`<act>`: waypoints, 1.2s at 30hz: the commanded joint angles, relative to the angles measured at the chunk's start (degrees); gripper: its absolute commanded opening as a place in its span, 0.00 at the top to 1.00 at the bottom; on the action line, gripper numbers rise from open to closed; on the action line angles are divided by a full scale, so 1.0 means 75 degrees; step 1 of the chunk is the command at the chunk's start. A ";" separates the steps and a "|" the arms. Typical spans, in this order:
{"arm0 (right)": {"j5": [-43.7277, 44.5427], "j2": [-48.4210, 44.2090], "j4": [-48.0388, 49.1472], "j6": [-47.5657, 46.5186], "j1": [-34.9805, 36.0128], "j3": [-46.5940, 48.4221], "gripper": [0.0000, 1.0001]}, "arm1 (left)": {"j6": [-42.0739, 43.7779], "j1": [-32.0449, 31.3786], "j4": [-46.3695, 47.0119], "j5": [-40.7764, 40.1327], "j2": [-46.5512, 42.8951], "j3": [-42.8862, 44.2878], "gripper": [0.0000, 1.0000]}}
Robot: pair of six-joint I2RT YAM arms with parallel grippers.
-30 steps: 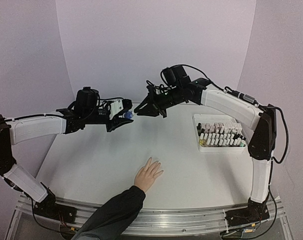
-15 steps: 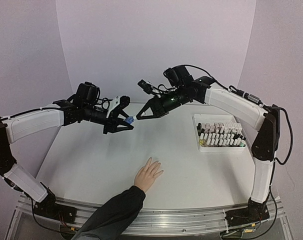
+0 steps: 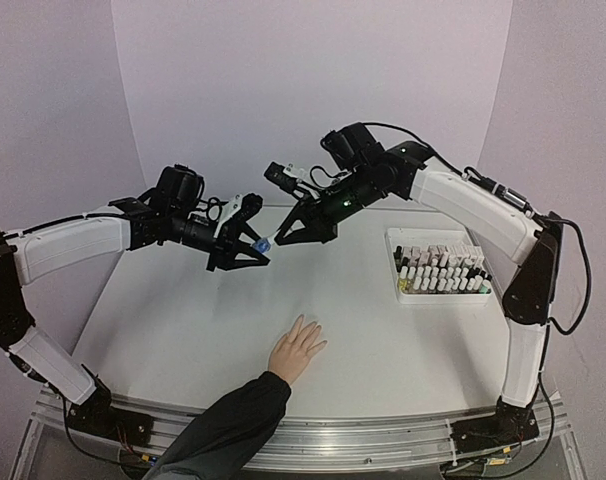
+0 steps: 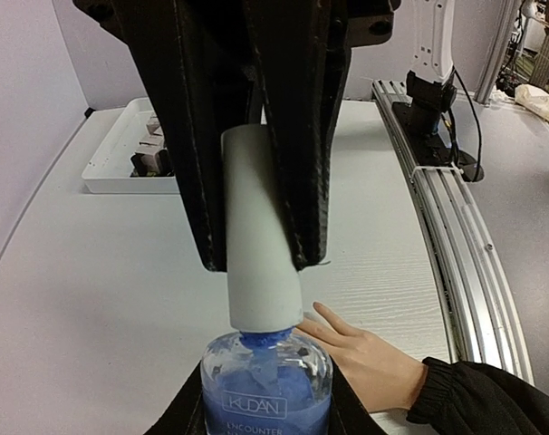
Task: Paint the nails
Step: Open the cap of the nail polish bottle.
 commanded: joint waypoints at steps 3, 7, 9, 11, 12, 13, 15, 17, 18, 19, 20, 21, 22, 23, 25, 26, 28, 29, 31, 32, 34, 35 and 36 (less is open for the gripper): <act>0.0147 0.0183 -0.0132 0.0605 0.0236 0.0727 0.54 | -0.0114 -0.0079 0.0933 0.0115 -0.0124 0.0095 1.00; 0.0204 0.0257 -0.0049 0.1565 0.0222 0.1059 0.06 | -0.0093 -0.0072 0.1321 -0.0334 -0.0218 -0.0158 1.00; 0.0184 0.0172 -0.0015 0.2006 0.0201 0.1071 0.05 | -0.0046 -0.0071 0.1505 -0.0613 -0.0263 -0.0279 1.00; 0.0186 0.0051 0.0010 0.2531 0.0130 0.1075 0.04 | -0.0024 -0.0070 0.1708 -0.0931 -0.0293 -0.0409 1.00; 0.0275 -0.0009 0.0017 0.2912 0.0076 0.1074 0.04 | -0.0024 -0.0067 0.1825 -0.1057 -0.0309 -0.0466 1.00; 0.0389 -0.0057 0.0021 0.3424 0.0001 0.1070 0.03 | -0.0028 -0.0068 0.1951 -0.1201 -0.0329 -0.0528 1.00; 0.0521 -0.0120 0.0019 0.4372 -0.0212 0.1004 0.03 | -0.0044 -0.0069 0.2228 -0.1464 -0.0382 -0.0642 1.00; 0.0808 -0.0125 -0.0001 0.5196 -0.0337 0.0938 0.04 | 0.0006 -0.0068 0.2590 -0.1643 -0.0423 -0.0764 1.00; 0.0976 -0.0127 0.0004 0.5609 -0.0366 0.0882 0.06 | 0.0064 -0.0075 0.2736 -0.1712 -0.0447 -0.0830 1.00; 0.1039 -0.0105 0.0012 0.5962 -0.0374 0.0869 0.07 | 0.0115 -0.0074 0.2853 -0.1785 -0.0456 -0.0885 1.00; 0.0991 -0.0057 0.0026 0.6302 -0.0371 0.0909 0.09 | 0.0166 -0.0083 0.2979 -0.1879 -0.0456 -0.0937 1.00; 0.0887 0.0013 0.0032 0.6680 -0.0367 0.0974 0.10 | 0.0222 -0.0084 0.3089 -0.2009 -0.0445 -0.0977 1.00; 0.0762 0.0082 0.0033 0.7033 -0.0360 0.1064 0.12 | 0.0274 -0.0085 0.3171 -0.2147 -0.0416 -0.1000 1.00; 0.0721 0.0124 0.0033 0.7342 -0.0361 0.1127 0.13 | 0.0317 -0.0085 0.3247 -0.2285 -0.0395 -0.1016 1.00; 0.0805 0.0123 0.0033 0.7936 -0.0363 0.1145 0.17 | 0.0427 -0.0082 0.3451 -0.2510 -0.0378 -0.1073 1.00; 0.0870 0.0106 0.0026 0.8198 -0.0356 0.1099 0.20 | 0.0474 -0.0089 0.3545 -0.2599 -0.0380 -0.1109 1.00; 0.0945 0.0080 0.0024 0.8532 -0.0315 0.0975 0.24 | 0.0541 -0.0093 0.3657 -0.2721 -0.0362 -0.1135 1.00; 0.0967 0.0087 0.0016 0.8663 -0.0286 0.0909 0.25 | 0.0560 -0.0094 0.3689 -0.2787 -0.0342 -0.1135 1.00; 0.0995 0.0141 0.0032 0.8871 -0.0227 0.0828 0.27 | 0.0609 -0.0098 0.3717 -0.2789 -0.0320 -0.1146 1.00; 0.0990 0.0205 0.0033 0.8915 -0.0215 0.0875 0.29 | 0.0629 -0.0104 0.3732 -0.2731 -0.0329 -0.1163 1.00; 0.0952 0.0434 0.0039 0.8915 -0.0201 0.1152 0.33 | 0.0634 -0.0111 0.3734 -0.2668 -0.0331 -0.1194 1.00; 0.0906 0.0548 0.0043 0.8907 -0.0199 0.1305 0.36 | 0.0634 -0.0117 0.3730 -0.2658 -0.0331 -0.1198 1.00; 0.0884 0.0637 0.0041 0.8906 -0.0195 0.1394 0.39 | 0.0634 -0.0125 0.3729 -0.2653 -0.0331 -0.1202 1.00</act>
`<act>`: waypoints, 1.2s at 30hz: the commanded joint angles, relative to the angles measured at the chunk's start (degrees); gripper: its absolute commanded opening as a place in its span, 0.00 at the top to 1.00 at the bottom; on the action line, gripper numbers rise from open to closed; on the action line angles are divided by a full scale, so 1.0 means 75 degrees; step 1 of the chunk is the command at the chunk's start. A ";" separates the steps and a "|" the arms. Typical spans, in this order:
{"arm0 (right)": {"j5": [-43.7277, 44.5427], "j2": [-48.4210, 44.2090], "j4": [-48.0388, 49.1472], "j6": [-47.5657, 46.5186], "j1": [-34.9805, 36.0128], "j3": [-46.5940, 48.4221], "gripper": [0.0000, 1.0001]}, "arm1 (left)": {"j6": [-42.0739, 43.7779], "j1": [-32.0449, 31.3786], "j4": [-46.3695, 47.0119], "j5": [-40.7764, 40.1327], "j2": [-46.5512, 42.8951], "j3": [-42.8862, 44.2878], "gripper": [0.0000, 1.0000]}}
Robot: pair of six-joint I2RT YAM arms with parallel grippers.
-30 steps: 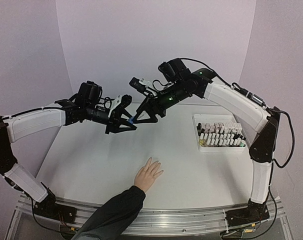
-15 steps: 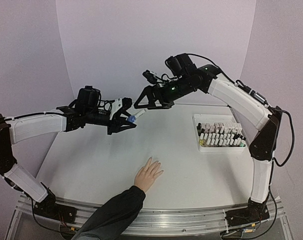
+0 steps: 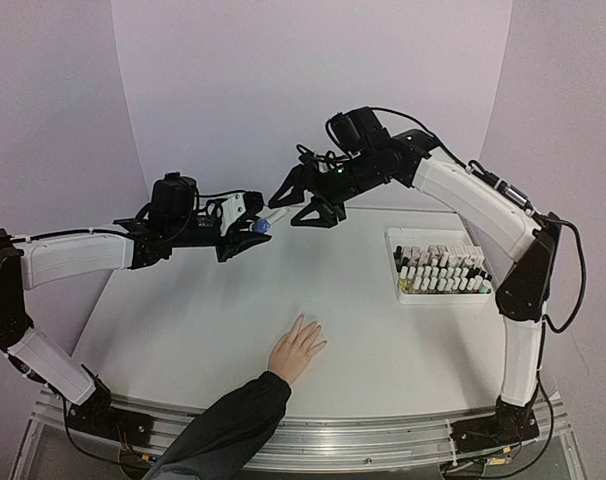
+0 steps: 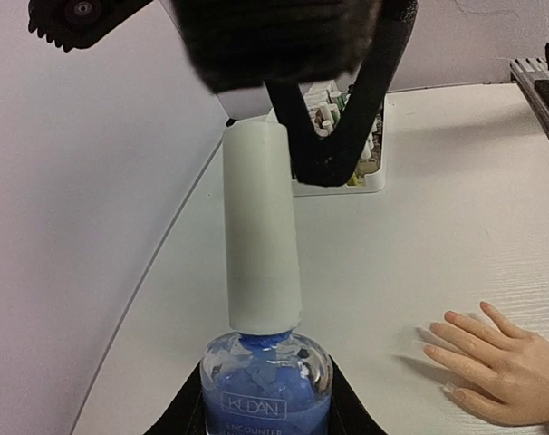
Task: Paint the nails
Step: Open the cap of the nail polish bottle.
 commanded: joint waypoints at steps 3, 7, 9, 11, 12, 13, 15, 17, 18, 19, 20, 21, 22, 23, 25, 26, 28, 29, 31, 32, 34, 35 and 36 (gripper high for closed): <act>-0.0026 0.0585 0.0066 0.0442 0.0060 0.0610 0.52 | 0.0182 -0.0068 0.0438 -0.0019 -0.0244 -0.0035 1.00; -0.0026 0.0784 0.0057 0.0413 0.0064 0.0800 0.61 | 0.0194 -0.0069 0.0425 -0.0038 -0.0259 -0.0021 1.00; 0.0007 0.0796 0.0056 0.0382 0.0062 0.0772 0.66 | 0.0173 -0.0068 0.0424 -0.0045 -0.0265 -0.0017 1.00; -0.0003 0.0769 0.0056 0.0357 0.0067 0.0716 0.70 | 0.0164 -0.0074 0.0400 -0.0063 -0.0258 -0.0019 1.00; -0.0013 0.0744 0.0055 0.0349 0.0064 0.0672 0.73 | 0.0142 -0.0072 0.0402 -0.0061 -0.0255 -0.0022 1.00; -0.0014 0.0724 0.0052 0.0342 0.0064 0.0646 0.75 | 0.0133 -0.0069 0.0399 -0.0063 -0.0246 -0.0024 1.00; -0.0020 0.0697 0.0055 0.0327 0.0066 0.0596 0.76 | 0.0124 -0.0068 0.0397 -0.0060 -0.0227 -0.0022 1.00; -0.0044 0.0678 0.0056 0.0317 0.0063 0.0587 0.73 | 0.0117 -0.0075 0.0385 -0.0040 -0.0215 -0.0021 1.00; -0.0059 0.0661 0.0056 0.0308 0.0061 0.0588 0.70 | 0.0117 -0.0076 0.0376 -0.0031 -0.0211 -0.0024 1.00; -0.0071 0.0654 0.0048 0.0296 0.0060 0.0588 0.68 | 0.0117 -0.0079 0.0374 -0.0034 -0.0211 -0.0017 1.00; -0.0064 0.0623 0.0046 0.0271 0.0059 0.0577 0.68 | 0.0122 -0.0073 0.0371 -0.0035 -0.0218 -0.0018 1.00; -0.0048 0.0587 0.0045 0.0248 0.0055 0.0557 0.67 | 0.0126 -0.0068 0.0364 -0.0033 -0.0226 -0.0020 1.00; -0.0028 0.0540 0.0041 0.0230 0.0046 0.0525 0.68 | 0.0131 -0.0066 0.0351 -0.0033 -0.0235 -0.0022 1.00; -0.0016 0.0492 0.0035 0.0212 0.0035 0.0495 0.68 | 0.0136 -0.0064 0.0338 -0.0040 -0.0240 -0.0025 1.00; 0.0007 0.0383 0.0030 0.0178 0.0011 0.0412 0.69 | 0.0151 -0.0068 0.0311 -0.0045 -0.0258 -0.0026 1.00; 0.0019 0.0333 0.0032 0.0165 0.0005 0.0375 0.70 | 0.0158 -0.0070 0.0306 -0.0044 -0.0265 -0.0036 1.00; 0.0002 0.0287 0.0044 0.0151 0.0001 0.0360 0.71 | 0.0161 -0.0068 0.0303 -0.0047 -0.0270 -0.0038 1.00; -0.0024 0.0287 0.0045 0.0158 0.0001 0.0363 0.72 | 0.0159 -0.0068 0.0303 -0.0045 -0.0268 -0.0037 1.00; -0.0078 0.0328 0.0051 0.0168 0.0001 0.0396 0.77 | 0.0163 -0.0068 0.0303 -0.0040 -0.0250 -0.0033 1.00; -0.0103 0.0347 0.0051 0.0171 0.0001 0.0402 0.79 | 0.0161 -0.0068 0.0295 -0.0022 -0.0247 -0.0022 1.00; -0.0141 0.0366 0.0051 0.0164 0.0001 0.0419 0.83 | 0.0164 -0.0068 0.0281 -0.0015 -0.0228 -0.0002 1.00; -0.0168 0.0374 0.0054 0.0171 0.0001 0.0435 0.87 | 0.0164 -0.0072 0.0268 -0.0005 -0.0224 0.0003 1.00; -0.0183 0.0381 0.0054 0.0162 0.0001 0.0450 0.90 | 0.0164 -0.0070 0.0249 0.0000 -0.0215 0.0003 1.00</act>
